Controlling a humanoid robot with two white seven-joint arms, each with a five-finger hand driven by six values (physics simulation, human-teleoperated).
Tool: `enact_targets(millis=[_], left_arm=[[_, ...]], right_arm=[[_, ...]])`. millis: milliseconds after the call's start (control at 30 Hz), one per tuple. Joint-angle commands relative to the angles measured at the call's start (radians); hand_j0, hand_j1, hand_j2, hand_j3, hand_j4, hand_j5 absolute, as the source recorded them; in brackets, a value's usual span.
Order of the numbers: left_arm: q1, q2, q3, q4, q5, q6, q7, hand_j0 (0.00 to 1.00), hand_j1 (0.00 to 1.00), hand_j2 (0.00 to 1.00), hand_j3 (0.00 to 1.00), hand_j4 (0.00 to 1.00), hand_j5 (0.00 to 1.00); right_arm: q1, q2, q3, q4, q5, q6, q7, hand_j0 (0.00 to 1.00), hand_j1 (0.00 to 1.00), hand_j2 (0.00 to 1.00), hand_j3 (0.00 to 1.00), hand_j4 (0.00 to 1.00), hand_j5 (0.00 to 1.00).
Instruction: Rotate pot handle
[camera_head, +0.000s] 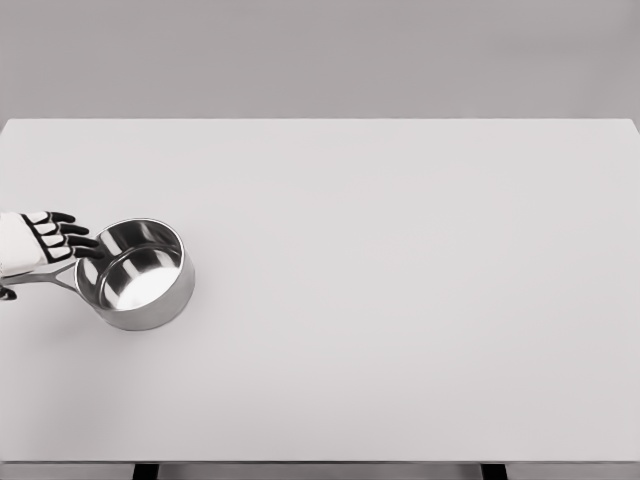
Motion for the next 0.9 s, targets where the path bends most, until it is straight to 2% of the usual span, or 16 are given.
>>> enact_targets(millis=[0, 400, 867], left_arm=[[0.0, -0.016, 0.002, 0.004, -0.015, 0.0, 0.006, 1.0, 1.0, 1.0, 1.0, 1.0, 1.0], [0.0, -0.033, 0.008, 0.019, -0.092, 0.0, 0.071, 1.0, 1.0, 1.0, 1.0, 1.0, 1.0], [0.0, -0.051, 0.01, 0.019, -0.169, 0.0, 0.106, 1.0, 1.0, 1.0, 1.0, 1.0, 1.0]], right_arm=[[0.0, 0.0, 0.0, -0.001, 0.0, 0.001, 0.0, 1.0, 1.0, 1.0, 1.0, 1.0, 1.0], [0.0, 0.0, 0.0, 0.0, 0.0, 0.001, 0.001, 1.0, 1.0, 1.0, 1.0, 1.0, 1.0], [0.0, 0.0, 0.0, 0.0, 0.0, -0.001, 0.0, 1.0, 1.0, 1.0, 1.0, 1.0, 1.0]])
